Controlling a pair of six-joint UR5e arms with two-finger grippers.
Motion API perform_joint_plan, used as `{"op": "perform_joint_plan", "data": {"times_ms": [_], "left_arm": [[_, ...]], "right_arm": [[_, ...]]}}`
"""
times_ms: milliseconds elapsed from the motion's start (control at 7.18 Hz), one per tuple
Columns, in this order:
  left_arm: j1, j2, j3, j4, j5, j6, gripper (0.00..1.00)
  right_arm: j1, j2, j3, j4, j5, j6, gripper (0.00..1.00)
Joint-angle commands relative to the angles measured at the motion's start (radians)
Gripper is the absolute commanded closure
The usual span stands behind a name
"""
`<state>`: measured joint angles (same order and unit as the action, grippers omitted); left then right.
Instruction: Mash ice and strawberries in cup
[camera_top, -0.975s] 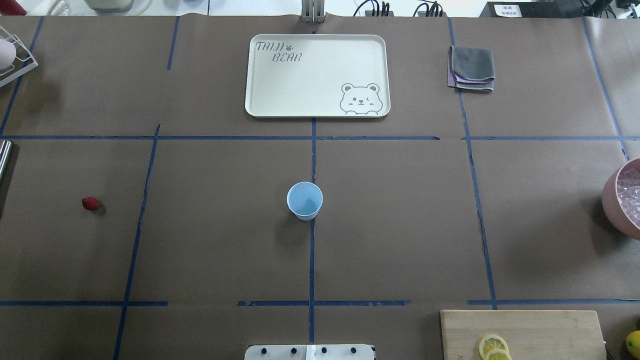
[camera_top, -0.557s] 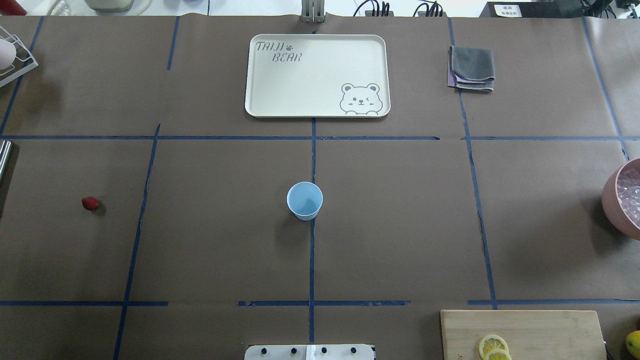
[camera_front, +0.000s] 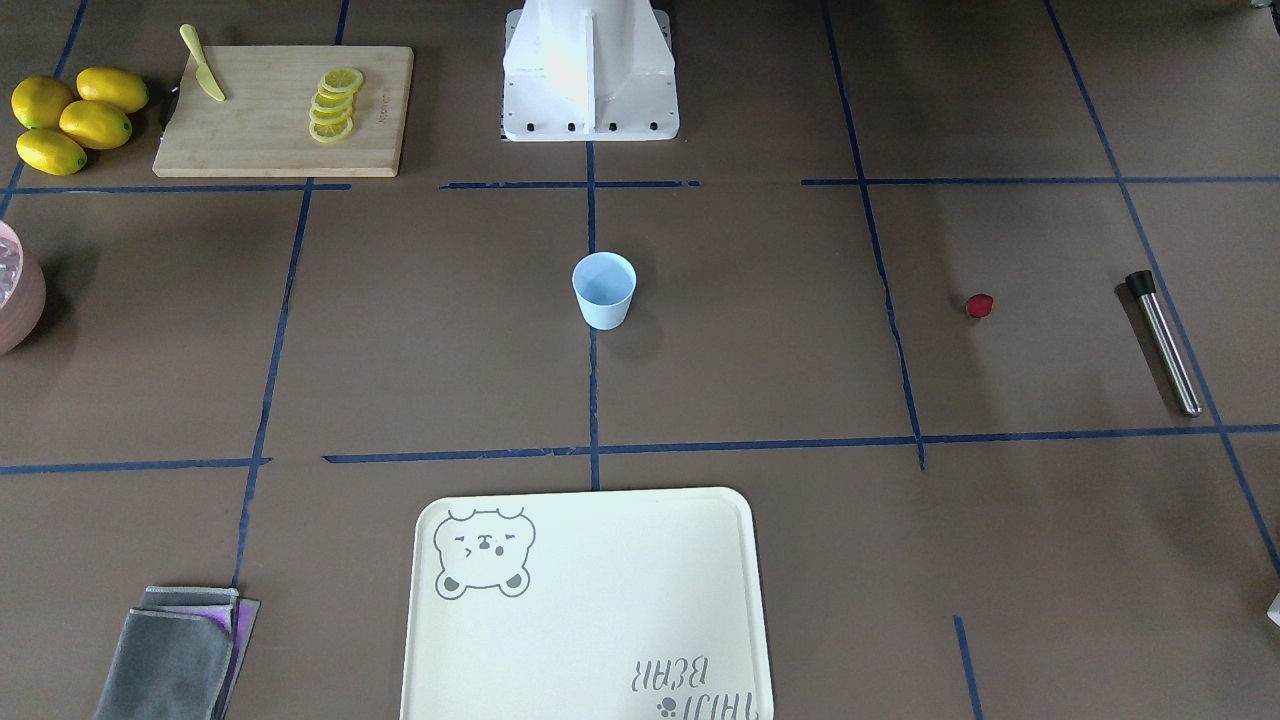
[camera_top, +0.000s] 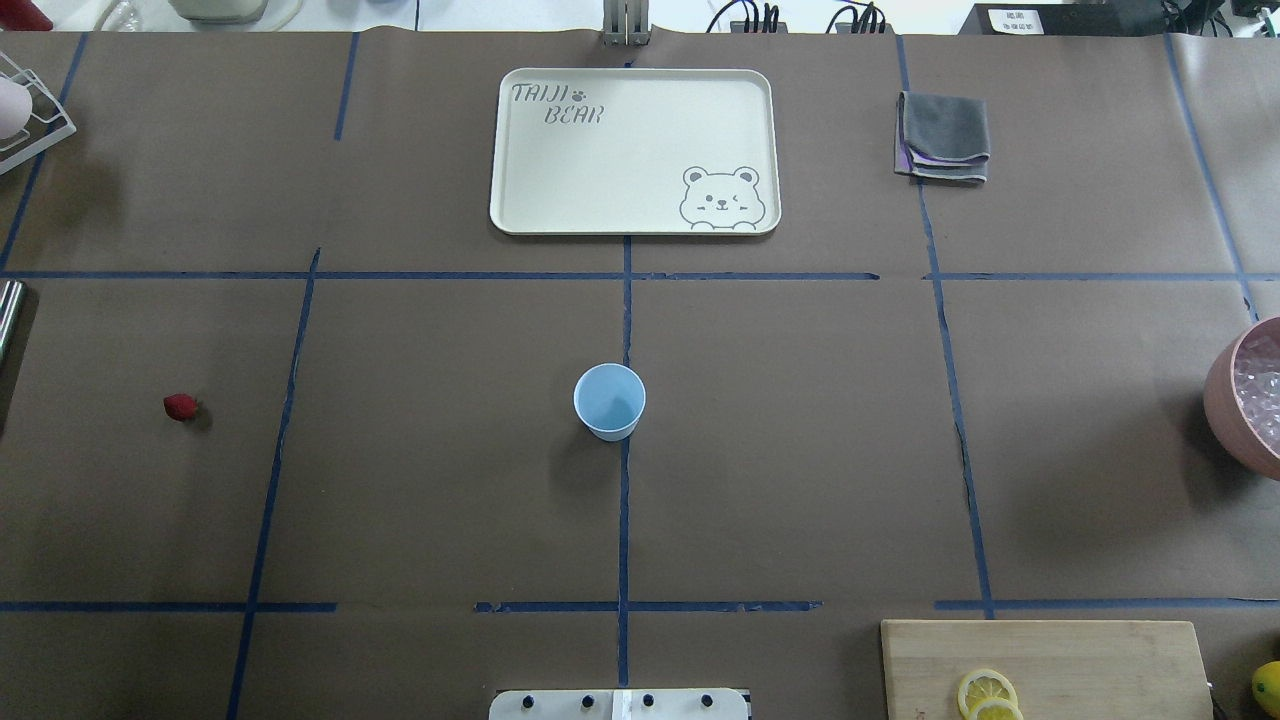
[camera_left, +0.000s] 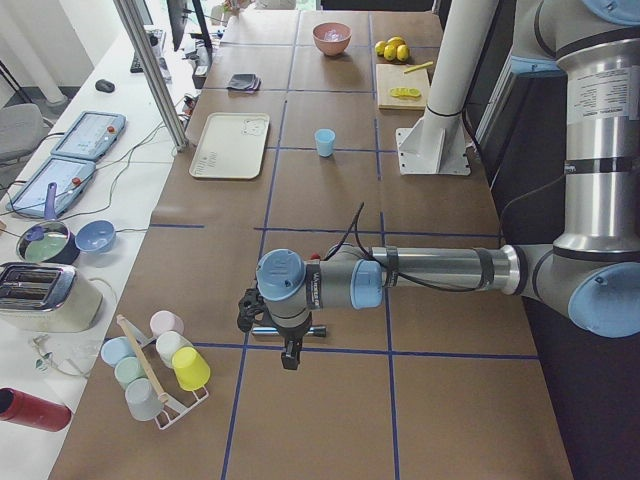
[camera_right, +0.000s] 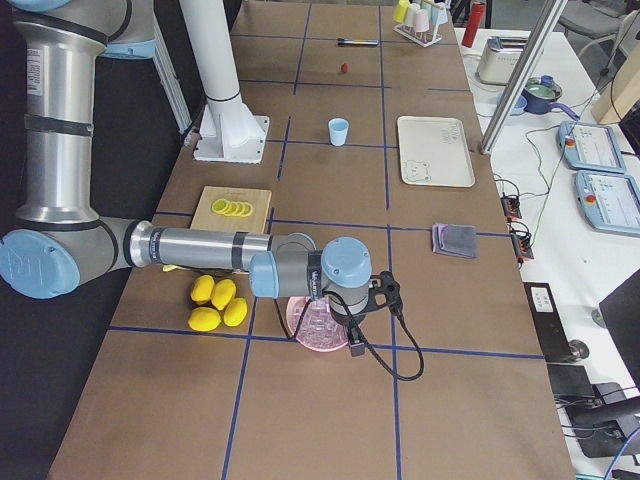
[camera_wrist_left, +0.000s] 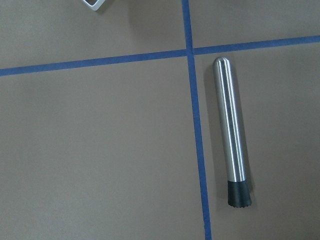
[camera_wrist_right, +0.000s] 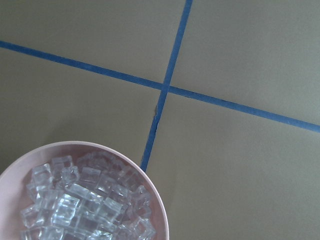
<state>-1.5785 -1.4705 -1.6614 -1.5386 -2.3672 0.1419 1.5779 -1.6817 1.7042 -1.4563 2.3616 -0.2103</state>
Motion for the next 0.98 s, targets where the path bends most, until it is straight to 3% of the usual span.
{"op": "perform_joint_plan", "data": {"times_ms": [0, 279, 836], "left_arm": [[0.000, 0.001, -0.001, 0.000, -0.004, 0.001, 0.00], [0.000, 0.001, -0.001, 0.002, -0.007, 0.001, 0.00], [0.002, 0.001, -0.001, 0.002, -0.007, 0.002, 0.00]], "right_arm": [[-0.070, 0.011, 0.061, 0.013, 0.008, 0.123, 0.00], [-0.198, 0.004, 0.077, 0.053, -0.001, 0.160, 0.01], [-0.292, -0.059, 0.065, 0.120, -0.071, 0.204, 0.04]]}}
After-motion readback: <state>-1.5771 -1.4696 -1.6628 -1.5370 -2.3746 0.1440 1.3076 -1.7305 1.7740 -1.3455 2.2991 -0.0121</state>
